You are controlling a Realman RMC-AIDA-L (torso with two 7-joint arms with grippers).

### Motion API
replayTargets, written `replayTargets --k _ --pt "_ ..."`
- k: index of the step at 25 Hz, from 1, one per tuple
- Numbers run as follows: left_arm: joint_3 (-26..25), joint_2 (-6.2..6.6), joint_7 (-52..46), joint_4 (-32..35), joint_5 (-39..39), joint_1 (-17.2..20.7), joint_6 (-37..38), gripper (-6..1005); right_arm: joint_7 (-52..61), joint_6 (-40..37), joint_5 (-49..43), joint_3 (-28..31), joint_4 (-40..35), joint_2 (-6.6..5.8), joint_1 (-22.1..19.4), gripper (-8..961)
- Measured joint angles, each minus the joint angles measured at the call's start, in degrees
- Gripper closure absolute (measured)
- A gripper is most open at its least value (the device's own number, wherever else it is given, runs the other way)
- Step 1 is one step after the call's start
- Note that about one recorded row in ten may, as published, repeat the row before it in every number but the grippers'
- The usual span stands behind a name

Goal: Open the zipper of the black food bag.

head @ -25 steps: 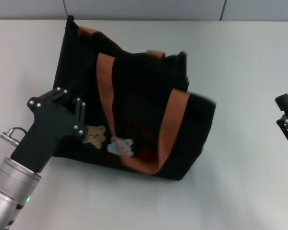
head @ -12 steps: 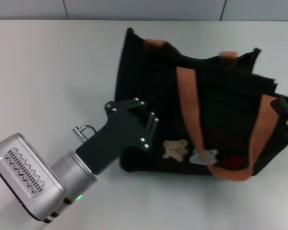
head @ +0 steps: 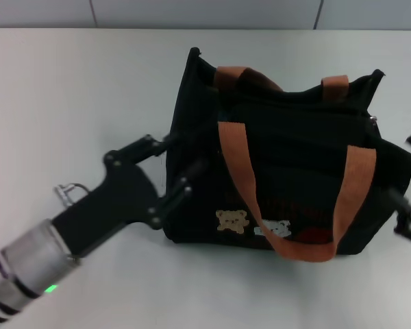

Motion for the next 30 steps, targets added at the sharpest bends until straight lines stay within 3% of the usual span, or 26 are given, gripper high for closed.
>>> replayTargets --k 4,7,12,15,18,30 --pt "1.2 0.17 -9.0 8.2 0.7 0.6 6.9 666 3.3 -1.0 -0.6 -5.5 -4.4 -0.05 0.0 118" --pt "2.9 0.23 -14.4 14.6 2.4 1.0 12.9 431 5.3 -1.4 -1.8 -8.2 -6.1 -0.06 0.4 118" --pt "11.7 1.29 -23.8 20.8 4.3 0.6 18.8 199 8.9 -1.4 -4.4 -11.1 -7.7 -0.08 1.5 118" --pt "17.4 1.04 -26.1 21.7 4.4 -0.7 18.6 190 11.4 -1.2 -6.2 -12.2 -8.5 -0.11 2.7 118" --pt "21.4 -0.01 -26.3 22.2 4.4 -2.0 18.3 180 12.6 -1.0 -7.6 -12.3 -8.8 -0.1 3.8 118" --pt "21.6 -0.25 -26.2 21.9 4.0 -2.7 18.2 165 12.3 0.1 -8.0 -11.8 -8.5 0.06 4.2 118"
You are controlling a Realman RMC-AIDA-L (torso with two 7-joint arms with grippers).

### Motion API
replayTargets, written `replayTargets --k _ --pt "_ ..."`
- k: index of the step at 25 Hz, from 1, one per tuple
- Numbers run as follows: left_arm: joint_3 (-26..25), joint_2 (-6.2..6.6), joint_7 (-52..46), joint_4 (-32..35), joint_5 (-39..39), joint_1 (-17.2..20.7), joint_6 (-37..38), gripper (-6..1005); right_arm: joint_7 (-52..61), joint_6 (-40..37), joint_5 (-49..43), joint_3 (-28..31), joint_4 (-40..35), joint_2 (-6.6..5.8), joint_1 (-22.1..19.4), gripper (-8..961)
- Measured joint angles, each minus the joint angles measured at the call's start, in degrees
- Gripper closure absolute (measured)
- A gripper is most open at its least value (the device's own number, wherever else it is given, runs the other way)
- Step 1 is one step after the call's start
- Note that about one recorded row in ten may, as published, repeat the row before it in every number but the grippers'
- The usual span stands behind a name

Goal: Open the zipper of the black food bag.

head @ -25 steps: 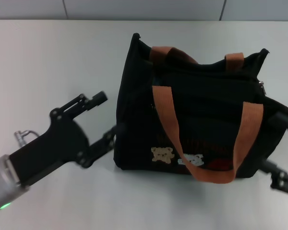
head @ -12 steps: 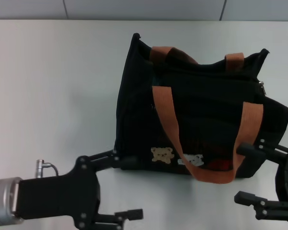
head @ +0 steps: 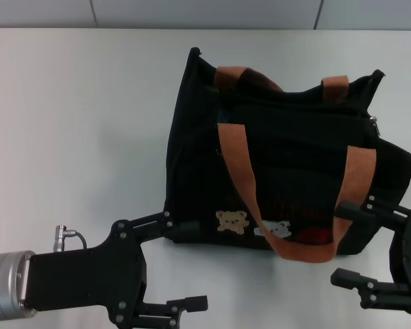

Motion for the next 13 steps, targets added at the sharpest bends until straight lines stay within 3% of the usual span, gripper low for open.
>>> replayTargets --k 13 --pt "-0.2 0.0 0.5 0.1 -1.1 -0.1 0.0 165 -0.7 0.7 1.0 0.2 0.2 0.13 0.1 118"
